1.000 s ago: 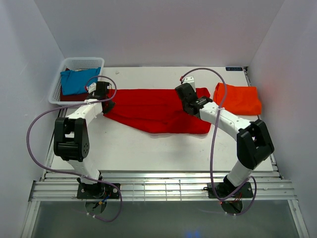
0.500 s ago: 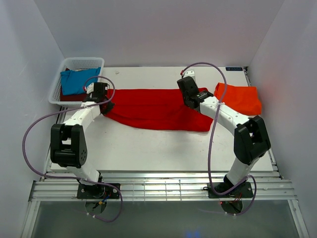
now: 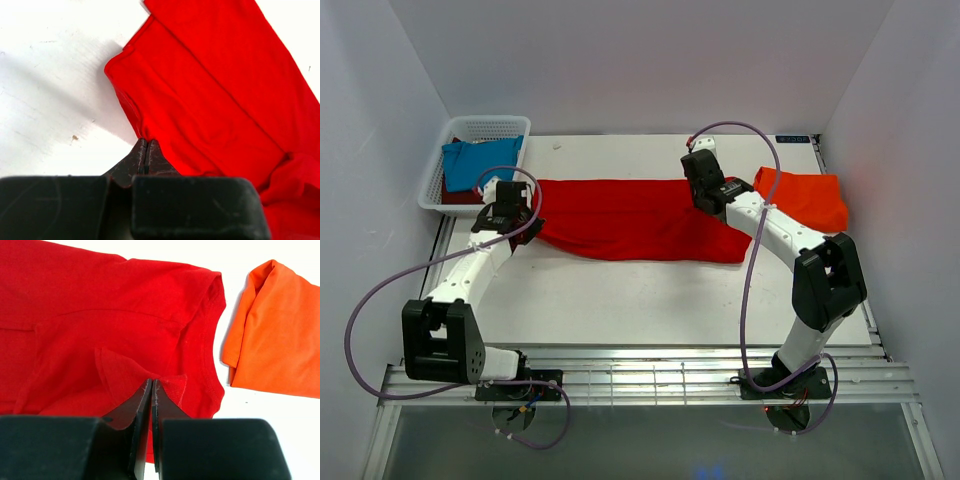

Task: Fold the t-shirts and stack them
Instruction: Fold the tshirt

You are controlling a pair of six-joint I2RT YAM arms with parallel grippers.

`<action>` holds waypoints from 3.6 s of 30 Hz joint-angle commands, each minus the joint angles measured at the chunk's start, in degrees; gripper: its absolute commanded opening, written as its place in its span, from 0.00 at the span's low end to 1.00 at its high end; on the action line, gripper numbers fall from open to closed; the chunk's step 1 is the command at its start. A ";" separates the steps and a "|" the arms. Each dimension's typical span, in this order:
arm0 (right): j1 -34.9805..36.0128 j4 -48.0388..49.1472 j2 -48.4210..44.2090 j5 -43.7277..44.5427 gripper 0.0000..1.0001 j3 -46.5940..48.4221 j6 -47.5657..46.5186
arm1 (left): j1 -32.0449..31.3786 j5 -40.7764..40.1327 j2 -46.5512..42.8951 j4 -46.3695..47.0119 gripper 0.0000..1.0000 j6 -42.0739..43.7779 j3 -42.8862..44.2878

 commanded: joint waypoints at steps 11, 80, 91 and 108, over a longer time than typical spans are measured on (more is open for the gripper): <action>-0.50 1.35 -1.80 0.01 0.08 2.56 -0.63 | 0.12 2.10 -12.22 -4.48 0.00 -1.28 -3.36; -8.93 2.23 13.50 3.70 0.08 11.00 -1.68 | 1.96 -12.58 16.77 11.69 0.26 -3.13 5.07; -9.55 1.70 15.34 5.98 0.13 11.17 -2.39 | -0.83 -17.05 14.41 10.37 0.82 -3.04 6.66; -10.34 5.57 20.60 -18.62 0.35 15.92 -5.38 | -34.07 2.26 37.42 30.23 0.00 5.40 22.91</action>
